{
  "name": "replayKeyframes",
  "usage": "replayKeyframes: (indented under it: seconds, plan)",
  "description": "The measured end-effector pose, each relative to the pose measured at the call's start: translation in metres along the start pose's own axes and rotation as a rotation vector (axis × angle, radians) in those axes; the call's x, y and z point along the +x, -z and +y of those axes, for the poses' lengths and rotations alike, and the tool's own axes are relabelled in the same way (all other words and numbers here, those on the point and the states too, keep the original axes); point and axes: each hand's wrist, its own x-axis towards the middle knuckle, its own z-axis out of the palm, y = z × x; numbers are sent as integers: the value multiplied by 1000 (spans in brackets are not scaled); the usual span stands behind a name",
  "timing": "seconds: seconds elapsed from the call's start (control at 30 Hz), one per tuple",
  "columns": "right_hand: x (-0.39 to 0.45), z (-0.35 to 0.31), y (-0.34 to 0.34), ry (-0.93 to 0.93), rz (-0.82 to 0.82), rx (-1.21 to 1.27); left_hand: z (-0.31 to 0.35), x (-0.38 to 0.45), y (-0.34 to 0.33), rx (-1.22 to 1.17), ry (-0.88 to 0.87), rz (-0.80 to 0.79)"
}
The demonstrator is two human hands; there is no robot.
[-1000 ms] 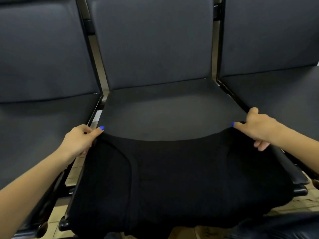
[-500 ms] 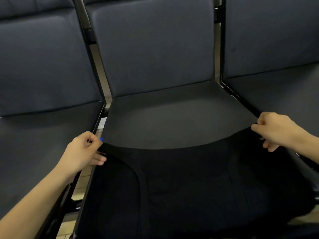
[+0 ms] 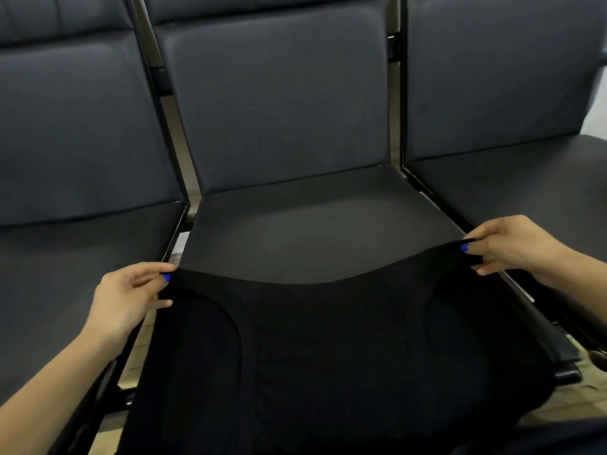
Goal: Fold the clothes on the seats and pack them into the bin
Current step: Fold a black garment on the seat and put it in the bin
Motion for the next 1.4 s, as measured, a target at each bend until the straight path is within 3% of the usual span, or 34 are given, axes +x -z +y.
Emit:
replayKeyframes:
  seconds: [0.23,0.53,0.7,1.03,1.27,1.4]
  plan:
    - [28,-21,28,97,231,-58,35,35,8,-142,-22,183]
    - [49,-106,48,233,336,318,124,75,11,-620,-73,262]
    - [37,-108,32,256,177,562,127,82,5,-700,-31,231]
    - [-3,-14,-3,55,-111,481,47,26,-11,-732,159,111]
    - [-15,-2,18,82,-200,501,38,6,2,-845,211,95]
    - [-18,18,18,47,-397,417,25,-7,4,-778,229,62]
